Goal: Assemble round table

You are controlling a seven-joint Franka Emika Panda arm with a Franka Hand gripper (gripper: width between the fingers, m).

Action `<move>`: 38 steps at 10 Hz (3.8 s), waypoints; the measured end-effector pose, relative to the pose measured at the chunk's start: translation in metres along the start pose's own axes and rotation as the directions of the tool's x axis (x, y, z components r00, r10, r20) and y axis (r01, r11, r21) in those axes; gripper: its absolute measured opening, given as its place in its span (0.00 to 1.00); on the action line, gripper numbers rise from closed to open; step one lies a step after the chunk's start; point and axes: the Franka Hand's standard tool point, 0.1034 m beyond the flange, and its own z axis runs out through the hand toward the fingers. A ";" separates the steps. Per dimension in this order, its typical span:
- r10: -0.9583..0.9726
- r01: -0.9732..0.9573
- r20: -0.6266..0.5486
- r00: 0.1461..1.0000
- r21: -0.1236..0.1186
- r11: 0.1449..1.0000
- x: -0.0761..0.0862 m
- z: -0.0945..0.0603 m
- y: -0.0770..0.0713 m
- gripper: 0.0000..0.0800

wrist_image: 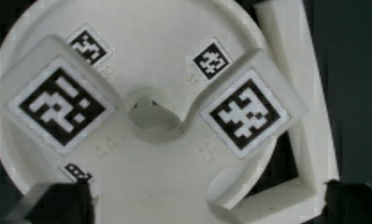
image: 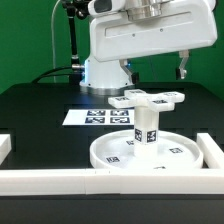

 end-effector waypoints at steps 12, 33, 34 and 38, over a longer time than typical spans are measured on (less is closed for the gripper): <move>-0.906 0.909 0.079 0.417 -0.065 0.412 0.011 0.003 0.011 0.81; -0.869 0.879 0.135 0.476 -0.029 0.477 0.004 0.033 0.027 0.56; -0.792 0.799 0.115 0.599 -0.020 0.601 0.002 0.033 0.027 0.56; -0.619 0.623 0.075 0.782 -0.061 0.779 0.006 0.033 0.026 0.56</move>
Offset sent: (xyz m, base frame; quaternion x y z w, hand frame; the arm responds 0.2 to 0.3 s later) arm 0.0000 0.0000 0.0000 0.0000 0.0000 -0.1938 0.9810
